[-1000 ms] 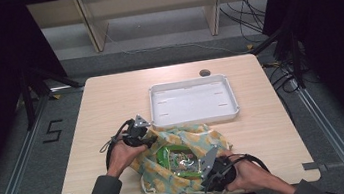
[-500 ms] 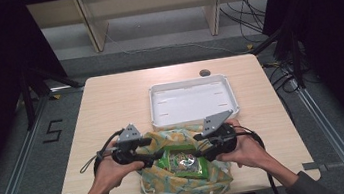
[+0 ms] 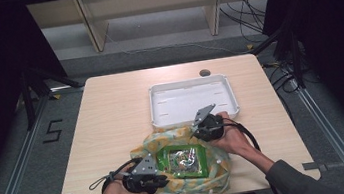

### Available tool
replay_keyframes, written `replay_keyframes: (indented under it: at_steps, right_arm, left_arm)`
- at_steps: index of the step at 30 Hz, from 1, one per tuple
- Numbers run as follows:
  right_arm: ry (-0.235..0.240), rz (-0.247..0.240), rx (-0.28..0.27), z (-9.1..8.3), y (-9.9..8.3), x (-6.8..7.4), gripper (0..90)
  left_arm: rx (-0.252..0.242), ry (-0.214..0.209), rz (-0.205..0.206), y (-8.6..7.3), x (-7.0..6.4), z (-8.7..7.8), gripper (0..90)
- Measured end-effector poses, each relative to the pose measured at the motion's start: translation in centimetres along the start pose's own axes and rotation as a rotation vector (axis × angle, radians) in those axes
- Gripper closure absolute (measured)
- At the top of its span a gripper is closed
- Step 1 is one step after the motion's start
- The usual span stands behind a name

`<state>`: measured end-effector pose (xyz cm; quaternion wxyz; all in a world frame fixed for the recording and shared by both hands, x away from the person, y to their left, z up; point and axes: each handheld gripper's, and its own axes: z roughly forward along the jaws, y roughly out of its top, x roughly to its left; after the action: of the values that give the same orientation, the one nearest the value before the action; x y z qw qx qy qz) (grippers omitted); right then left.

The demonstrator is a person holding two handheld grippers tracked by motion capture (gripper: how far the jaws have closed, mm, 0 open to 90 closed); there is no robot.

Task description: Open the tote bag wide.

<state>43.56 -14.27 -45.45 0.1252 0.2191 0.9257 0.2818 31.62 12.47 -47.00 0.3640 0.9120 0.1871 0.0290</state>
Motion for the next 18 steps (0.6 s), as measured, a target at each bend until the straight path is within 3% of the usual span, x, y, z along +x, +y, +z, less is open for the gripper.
replay_keyframes:
  at_steps: [1,3,9,11,15,16,18]
  right_arm:
    - [-0.02,0.011,0.002,0.2,-0.3,-0.9,90.0]
    - [-0.028,0.03,0.007,0.4,-0.6,-1.6,90.0]
    - [-0.062,0.057,0.02,0.9,-1.2,-3.0,90.0]
    - [-0.054,0.071,0.025,1.3,-1.3,-3.2,90.0]
    - [-0.07,0.108,-0.006,0.8,-1.2,-2.6,80.8]
    - [-0.058,0.081,-0.024,0.2,-1.0,-2.7,77.3]
    - [-0.036,0.106,-0.069,-1.0,-0.7,-2.1,71.3]
  left_arm:
    - [0.043,-0.011,0.016,-0.3,-0.3,0.4,89.5]
    - [0.075,-0.019,0.035,-0.6,-0.7,0.6,89.6]
    - [0.099,-0.037,0.016,-1.5,-1.9,0.9,89.6]
    - [0.086,-0.022,0.021,-1.4,-1.9,0.9,89.0]
    - [-0.043,-0.002,-0.066,-0.6,-1.9,0.1,75.1]
    - [-0.075,0.006,-0.07,-0.3,-1.8,-0.1,71.7]
    - [-0.124,0.023,-0.086,0.2,-1.8,-0.7,68.5]
